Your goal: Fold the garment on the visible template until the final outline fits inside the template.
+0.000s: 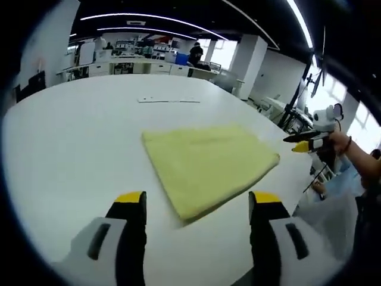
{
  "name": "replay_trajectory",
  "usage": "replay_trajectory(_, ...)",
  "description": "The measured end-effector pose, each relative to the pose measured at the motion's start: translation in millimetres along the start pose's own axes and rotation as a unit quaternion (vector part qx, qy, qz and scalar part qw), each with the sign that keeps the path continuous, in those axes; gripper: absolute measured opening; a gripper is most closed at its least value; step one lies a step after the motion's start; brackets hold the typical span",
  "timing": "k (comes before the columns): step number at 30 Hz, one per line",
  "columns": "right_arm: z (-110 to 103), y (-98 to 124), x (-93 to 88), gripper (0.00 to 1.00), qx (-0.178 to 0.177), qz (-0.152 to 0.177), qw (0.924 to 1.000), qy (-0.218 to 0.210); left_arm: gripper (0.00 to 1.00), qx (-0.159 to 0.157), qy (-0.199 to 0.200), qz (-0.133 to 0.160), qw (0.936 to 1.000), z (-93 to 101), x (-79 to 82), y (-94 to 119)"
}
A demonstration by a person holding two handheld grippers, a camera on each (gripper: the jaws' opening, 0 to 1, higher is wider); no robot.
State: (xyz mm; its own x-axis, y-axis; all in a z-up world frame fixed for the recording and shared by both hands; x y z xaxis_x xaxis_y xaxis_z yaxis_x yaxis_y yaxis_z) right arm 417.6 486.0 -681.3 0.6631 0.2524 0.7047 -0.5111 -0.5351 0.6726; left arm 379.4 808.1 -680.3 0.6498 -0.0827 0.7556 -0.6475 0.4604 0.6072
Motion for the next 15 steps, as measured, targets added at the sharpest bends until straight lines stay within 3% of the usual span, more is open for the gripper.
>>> replay_trajectory(8, -23, 28, 10.2, 0.96, 0.011, 0.023, 0.9997, 0.007, 0.88, 0.010, -0.013, 0.006, 0.9999, 16.3, 3.8, 20)
replay_trajectory(15, -35, 46, 10.8, 1.00, 0.006, 0.035, 0.9994, 0.006, 0.92, 0.018, -0.012, 0.009, 0.9997, 21.1, 4.2, 34)
Point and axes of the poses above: the point that each gripper's makers call its tool centre point, and the gripper's own axes: y roughly backward along the fingers, z roughly to its right, x roughly out of its top, the point moved 1 cm from there along y, roughly backward along the fingers, and after that the axes turned 4 degrees about -z, right-handed, at the moved point
